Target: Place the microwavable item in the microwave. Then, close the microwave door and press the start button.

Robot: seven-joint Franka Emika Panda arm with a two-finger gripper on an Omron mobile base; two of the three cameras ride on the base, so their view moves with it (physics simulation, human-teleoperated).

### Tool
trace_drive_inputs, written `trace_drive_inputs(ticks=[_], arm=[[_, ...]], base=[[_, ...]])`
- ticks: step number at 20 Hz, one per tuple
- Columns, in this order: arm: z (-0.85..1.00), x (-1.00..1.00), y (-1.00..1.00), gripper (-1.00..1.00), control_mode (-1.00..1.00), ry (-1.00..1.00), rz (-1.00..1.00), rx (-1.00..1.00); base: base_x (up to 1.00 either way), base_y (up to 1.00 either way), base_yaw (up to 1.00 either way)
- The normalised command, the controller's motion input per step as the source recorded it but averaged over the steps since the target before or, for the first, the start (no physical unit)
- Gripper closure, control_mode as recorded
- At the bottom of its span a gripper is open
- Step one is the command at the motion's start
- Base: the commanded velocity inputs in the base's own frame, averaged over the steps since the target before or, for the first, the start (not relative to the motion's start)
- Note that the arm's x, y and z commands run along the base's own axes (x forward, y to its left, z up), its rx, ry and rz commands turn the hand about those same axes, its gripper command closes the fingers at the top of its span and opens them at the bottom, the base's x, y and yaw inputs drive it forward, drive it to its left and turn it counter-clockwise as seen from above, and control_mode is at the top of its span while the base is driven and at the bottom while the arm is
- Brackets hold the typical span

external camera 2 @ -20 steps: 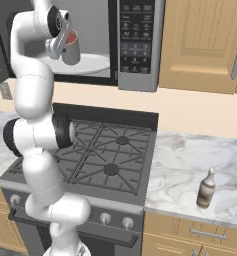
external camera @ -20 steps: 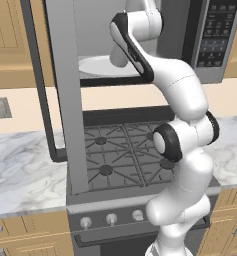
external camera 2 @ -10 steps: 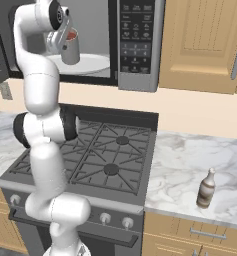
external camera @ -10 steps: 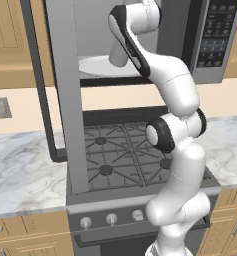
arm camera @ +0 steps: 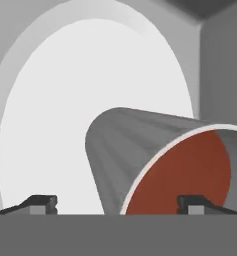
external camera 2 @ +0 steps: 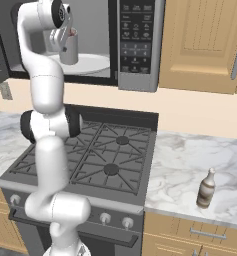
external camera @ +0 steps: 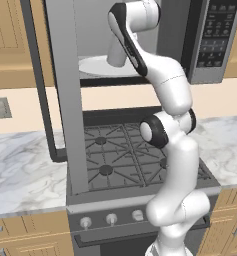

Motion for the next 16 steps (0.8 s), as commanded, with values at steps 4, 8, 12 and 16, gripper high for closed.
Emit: trace_drive_inputs(ticks=[4,8,12,16], arm=[[0.0,0.03,0.0,-1.0,-1.0,-0.08,0.01,-0.01],[0.01,0.0,0.0,-1.0,-1.0,-0.13,0.0,-0.02],[0.04,-0.01,0.0,-1.0,-1.0,-0.18,0.01,-0.03],[0.0,-0.15,0.03,-1.0,-1.0,-0.23,0.03,-0.03]], base=[[0.0,0.0,0.0],[0.0,0.0,0.0],[0.0,0.0,0.0],[0.0,0.0,0.0]])
